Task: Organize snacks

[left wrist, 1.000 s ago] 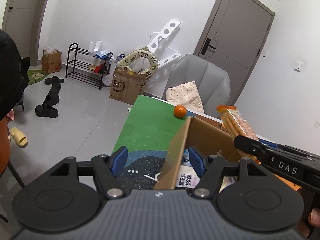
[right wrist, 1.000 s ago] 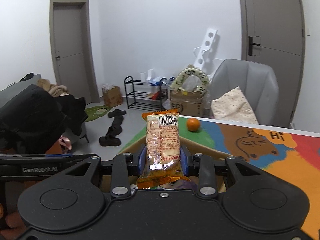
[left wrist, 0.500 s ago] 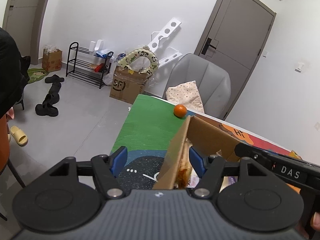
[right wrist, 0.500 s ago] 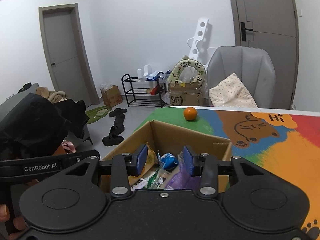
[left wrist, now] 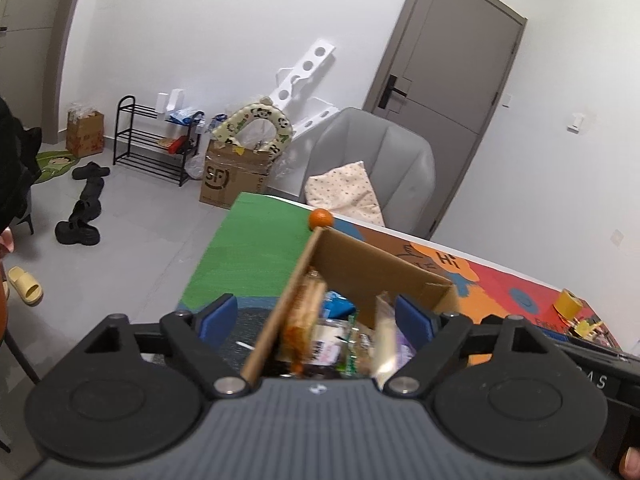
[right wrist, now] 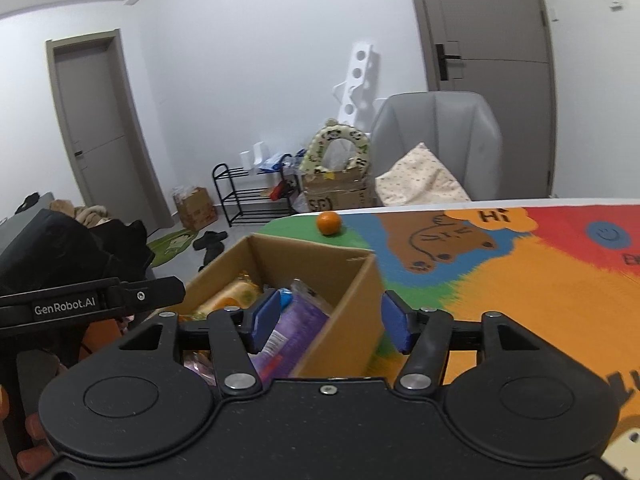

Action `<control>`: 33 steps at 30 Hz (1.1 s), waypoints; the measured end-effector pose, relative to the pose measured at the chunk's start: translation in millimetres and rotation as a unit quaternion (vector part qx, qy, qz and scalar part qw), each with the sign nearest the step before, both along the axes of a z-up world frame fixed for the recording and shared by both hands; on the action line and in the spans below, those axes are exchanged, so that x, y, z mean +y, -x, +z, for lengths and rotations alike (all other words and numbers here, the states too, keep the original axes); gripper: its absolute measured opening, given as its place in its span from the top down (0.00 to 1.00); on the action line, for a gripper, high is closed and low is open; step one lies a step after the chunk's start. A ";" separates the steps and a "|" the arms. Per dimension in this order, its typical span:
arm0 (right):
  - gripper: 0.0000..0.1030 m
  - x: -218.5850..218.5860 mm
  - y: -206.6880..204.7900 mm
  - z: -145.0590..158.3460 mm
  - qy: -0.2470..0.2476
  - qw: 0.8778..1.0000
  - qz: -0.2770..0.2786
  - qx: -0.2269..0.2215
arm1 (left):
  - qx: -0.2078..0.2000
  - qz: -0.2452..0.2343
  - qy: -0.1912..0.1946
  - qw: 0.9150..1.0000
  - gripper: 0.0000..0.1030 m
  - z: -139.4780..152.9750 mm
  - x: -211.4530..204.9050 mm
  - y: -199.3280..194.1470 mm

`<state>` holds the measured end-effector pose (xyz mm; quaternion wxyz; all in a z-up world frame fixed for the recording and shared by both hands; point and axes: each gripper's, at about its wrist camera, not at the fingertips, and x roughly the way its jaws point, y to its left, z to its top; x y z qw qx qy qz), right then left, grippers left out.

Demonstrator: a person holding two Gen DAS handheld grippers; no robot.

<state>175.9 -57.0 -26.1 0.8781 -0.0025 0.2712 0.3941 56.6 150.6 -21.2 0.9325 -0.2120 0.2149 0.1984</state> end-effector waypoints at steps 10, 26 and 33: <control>0.19 -49.9 -0.2 5.6 -0.010 0.998 -0.056 0.011 | 0.010 -0.040 -0.007 0.999 0.13 8.1 -31.9 -11.2; 0.00 -98.5 23.7 27.6 -0.027 0.995 -0.097 0.008 | 0.025 -0.081 -0.027 0.996 0.03 37.9 -70.2 1.6; 0.00 -110.1 37.4 38.5 -0.020 0.994 -0.111 -0.004 | 0.018 -0.086 -0.026 0.996 0.02 49.8 -77.5 12.6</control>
